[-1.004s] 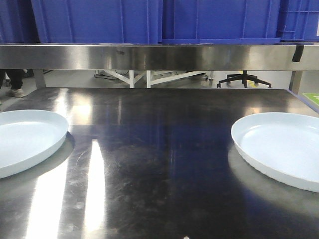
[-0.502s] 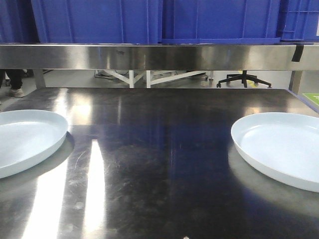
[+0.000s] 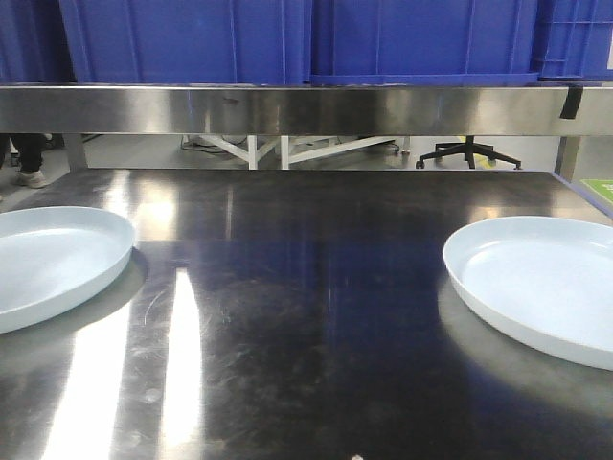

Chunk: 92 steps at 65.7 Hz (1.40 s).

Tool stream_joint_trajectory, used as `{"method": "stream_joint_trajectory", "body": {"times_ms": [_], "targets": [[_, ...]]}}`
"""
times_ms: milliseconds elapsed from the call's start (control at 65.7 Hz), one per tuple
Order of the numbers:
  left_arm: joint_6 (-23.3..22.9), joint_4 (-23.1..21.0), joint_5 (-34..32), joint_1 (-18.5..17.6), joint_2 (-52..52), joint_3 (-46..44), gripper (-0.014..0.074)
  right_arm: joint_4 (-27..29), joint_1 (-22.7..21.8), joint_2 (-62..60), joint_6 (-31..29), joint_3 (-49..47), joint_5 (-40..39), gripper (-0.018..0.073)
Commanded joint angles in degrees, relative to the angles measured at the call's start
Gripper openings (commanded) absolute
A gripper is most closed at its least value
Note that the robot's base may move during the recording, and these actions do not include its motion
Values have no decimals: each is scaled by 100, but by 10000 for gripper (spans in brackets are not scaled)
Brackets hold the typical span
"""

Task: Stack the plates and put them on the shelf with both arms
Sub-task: 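Grasp the plate rim with the left gripper and slide it toward the center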

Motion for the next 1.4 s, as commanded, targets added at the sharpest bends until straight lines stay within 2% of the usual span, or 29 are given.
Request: {"method": "stream_joint_trajectory", "body": {"times_ms": [0, 152, 365, 517, 685, 959, 1263, 1324, 1385], "targets": [[-46, -179, 86, -50, -309, -294, 99, -11, 15, -33, -36, -201, -362, 538], [-46, -276, 335, -366, -669, -756, 100, -5, 15, -33, -37, -201, -362, 538], [-46, -787, 309, -1237, -877, -1423, 100, 9, 15, -33, -37, -201, -358, 538], [-46, -902, -48, -1925, -812, -1521, 100, 15, 15, -33, -37, -201, -262, 538], [-46, -1040, -191, -2470, -449, -1521, 100, 15, 15, -33, -37, -201, -83, 538], [-46, -1114, -332, -2813, 244, -1521, 100, 15, 15, -33, -37, -201, -62, 538], [-46, -1144, -341, -2850, 435, -1521, 105, 15, 15, -33, -37, -201, -62, 538], [-46, -1114, -341, -2850, 435, -1521, 145, 15, 15, -33, -37, -201, -62, 538], [-46, -1047, -317, -2850, 435, -1521, 244, 15, 15, -33, -37, -201, -62, 538]]}}
